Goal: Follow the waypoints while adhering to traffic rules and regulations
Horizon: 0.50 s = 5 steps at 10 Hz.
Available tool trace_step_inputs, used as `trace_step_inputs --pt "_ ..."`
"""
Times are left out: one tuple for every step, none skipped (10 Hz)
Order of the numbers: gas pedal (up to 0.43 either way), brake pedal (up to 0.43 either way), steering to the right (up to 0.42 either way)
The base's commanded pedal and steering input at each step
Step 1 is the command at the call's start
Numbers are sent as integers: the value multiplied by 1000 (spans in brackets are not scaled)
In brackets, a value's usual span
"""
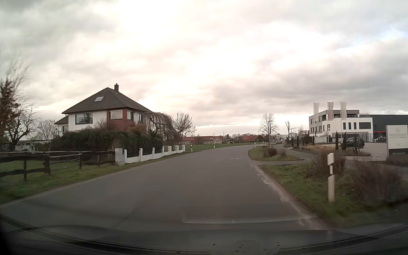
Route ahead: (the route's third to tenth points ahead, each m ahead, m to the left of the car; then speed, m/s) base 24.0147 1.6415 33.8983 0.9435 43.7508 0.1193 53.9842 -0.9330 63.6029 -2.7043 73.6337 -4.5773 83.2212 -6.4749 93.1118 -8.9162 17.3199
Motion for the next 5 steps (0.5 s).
trace_step_inputs --pt "197 0 6" --pt "197 0 7" --pt "197 0 10" --pt "197 0 11" --pt "197 0 11"
